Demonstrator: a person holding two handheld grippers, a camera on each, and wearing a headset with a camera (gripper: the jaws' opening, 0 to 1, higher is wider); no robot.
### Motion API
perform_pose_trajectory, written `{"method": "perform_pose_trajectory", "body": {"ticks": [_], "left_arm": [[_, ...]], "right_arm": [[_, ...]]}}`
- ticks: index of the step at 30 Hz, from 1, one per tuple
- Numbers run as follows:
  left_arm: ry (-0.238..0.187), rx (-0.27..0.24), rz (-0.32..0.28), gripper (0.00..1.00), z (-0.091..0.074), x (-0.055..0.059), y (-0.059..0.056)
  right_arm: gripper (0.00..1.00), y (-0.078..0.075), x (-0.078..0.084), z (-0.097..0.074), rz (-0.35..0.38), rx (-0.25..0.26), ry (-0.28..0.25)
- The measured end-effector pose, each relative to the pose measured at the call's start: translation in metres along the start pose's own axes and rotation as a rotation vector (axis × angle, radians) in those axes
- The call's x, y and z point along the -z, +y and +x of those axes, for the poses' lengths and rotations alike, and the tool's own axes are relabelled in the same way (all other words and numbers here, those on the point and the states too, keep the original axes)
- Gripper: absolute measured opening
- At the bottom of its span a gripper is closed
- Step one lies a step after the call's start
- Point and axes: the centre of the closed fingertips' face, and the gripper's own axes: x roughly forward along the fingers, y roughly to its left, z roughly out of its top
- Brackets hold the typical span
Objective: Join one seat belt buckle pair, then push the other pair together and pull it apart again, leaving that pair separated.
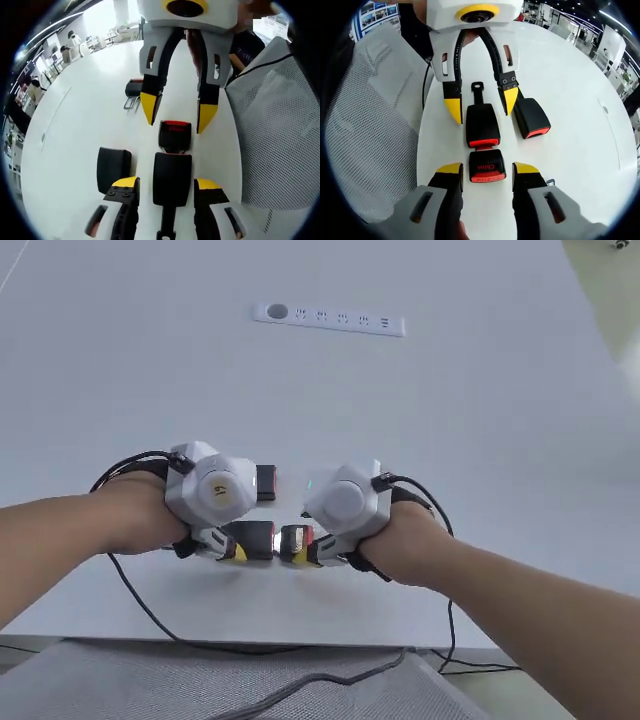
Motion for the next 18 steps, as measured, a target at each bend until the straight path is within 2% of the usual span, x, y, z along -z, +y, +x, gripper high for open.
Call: {"method": "perform_pose_trajectory", "body": {"ticks": [3,8,14,18], "left_arm": [[-0.025,-0.021,-0.016,0.43,-0.006,-0.006,0.007],[-0.036,-0.039,-0.038,0.43,-0.009,-0.006,0.018],[-0.041,-0.052,-0.058,0.44,-0.011,-0.006,0.033],[-0.051,-0.062,-0.092,0.44,-0.009,-0.005,0.046]], "right_arm": [[0.37,-0.001,-0.004,-0.007,-0.006,0.01,-0.012],[0.37,-0.009,-0.006,-0.018,-0.016,0.029,-0.02],[0.36,-0.031,0.005,-0.026,0.007,0.058,-0.017],[0.36,-0.046,0.018,-0.031,0.018,0.081,-0.007]]}}
